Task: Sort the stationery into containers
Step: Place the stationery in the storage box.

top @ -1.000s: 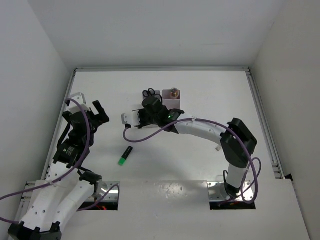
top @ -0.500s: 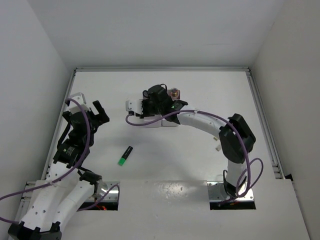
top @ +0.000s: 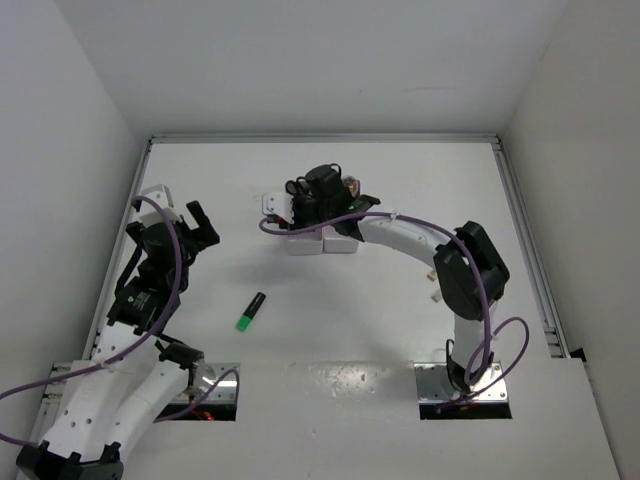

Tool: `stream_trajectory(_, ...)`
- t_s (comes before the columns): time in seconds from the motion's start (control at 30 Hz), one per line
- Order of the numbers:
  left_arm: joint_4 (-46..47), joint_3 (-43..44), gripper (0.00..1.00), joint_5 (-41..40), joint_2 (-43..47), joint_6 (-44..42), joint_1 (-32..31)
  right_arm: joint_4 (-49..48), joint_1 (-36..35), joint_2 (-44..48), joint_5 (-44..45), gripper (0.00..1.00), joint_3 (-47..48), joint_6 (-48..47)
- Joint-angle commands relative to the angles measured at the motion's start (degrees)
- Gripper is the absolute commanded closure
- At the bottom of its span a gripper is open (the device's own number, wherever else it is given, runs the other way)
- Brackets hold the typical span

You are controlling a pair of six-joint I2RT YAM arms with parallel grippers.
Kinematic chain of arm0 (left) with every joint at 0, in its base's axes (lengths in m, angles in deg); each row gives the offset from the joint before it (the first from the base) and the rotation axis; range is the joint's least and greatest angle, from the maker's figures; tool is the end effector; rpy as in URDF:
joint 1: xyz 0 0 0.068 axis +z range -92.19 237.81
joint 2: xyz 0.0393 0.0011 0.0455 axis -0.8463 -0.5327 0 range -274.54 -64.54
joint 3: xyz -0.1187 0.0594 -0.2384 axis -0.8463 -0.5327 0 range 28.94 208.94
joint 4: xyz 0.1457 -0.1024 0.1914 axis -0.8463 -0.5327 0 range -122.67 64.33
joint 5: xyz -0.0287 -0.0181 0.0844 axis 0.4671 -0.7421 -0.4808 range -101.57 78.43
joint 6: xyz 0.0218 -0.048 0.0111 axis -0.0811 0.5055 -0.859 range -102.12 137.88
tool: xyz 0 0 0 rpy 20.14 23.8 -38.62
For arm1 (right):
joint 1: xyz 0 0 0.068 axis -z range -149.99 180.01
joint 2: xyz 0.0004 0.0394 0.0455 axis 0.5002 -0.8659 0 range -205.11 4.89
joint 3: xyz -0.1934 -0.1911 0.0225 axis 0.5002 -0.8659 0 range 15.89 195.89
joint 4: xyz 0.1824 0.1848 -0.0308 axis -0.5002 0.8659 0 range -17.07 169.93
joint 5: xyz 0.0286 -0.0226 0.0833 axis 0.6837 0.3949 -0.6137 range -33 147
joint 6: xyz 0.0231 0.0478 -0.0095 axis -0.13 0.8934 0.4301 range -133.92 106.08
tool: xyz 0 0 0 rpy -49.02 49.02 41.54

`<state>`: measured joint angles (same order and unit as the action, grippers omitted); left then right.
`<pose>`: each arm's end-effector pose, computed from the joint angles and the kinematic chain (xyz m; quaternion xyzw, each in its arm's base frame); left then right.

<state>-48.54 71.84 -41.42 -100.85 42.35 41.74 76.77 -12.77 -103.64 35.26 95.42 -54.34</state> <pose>0.1436 -0.0231 0.3282 -0.2107 0.7598 -0.0075 0.6151 0.3120 0.3068 0.2394 -0.6401 0.5850 0.1752 0.4662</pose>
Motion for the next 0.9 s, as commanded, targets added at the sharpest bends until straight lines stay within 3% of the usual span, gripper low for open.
stream_trajectory(0.0, 2.22, 0.0, 0.0, -0.04, 0.19, 0.23, 0.43, -2.69, 1.12, -0.45, -3.75, 1.0, -0.95, 1.05)
stream_trajectory(0.47, 2.22, 0.0, 0.0, -0.04, 0.19, 0.23, 0.43, -3.84, 2.97, -1.07, -6.56, 0.99, -4.91, 1.58)
stream_trajectory(0.53, 2.22, 0.0, 0.0, 0.49, 0.19, 0.23, 0.43, -3.84, 2.97, -1.59, -6.56, 0.92, -4.91, 1.58)
stream_trajectory(0.57, 2.22, 0.0, 0.0, 0.49, 0.19, 0.23, 0.43, -3.84, 2.97, -1.6, -6.56, 0.81, -4.91, 1.58)
stream_trajectory(0.7, 3.27, -0.53, 0.0, 5.66, -1.47, -0.47, 0.43, -3.31, 3.5, -1.6, -6.56, 0.62, -4.91, 2.1)
stream_trajectory(0.77, 3.98, -0.53, 0.0, 15.36, -3.57, -1.0, 0.43, -3.31, 3.5, -1.6, -6.56, 0.59, -4.91, 2.1)
stream_trajectory(0.87, 2.58, 1.92, 0.0, 23.75, -9.88, -0.47, -0.1, -3.31, 4.03, -1.07, -7.18, 0.56, -6.22, 2.1)
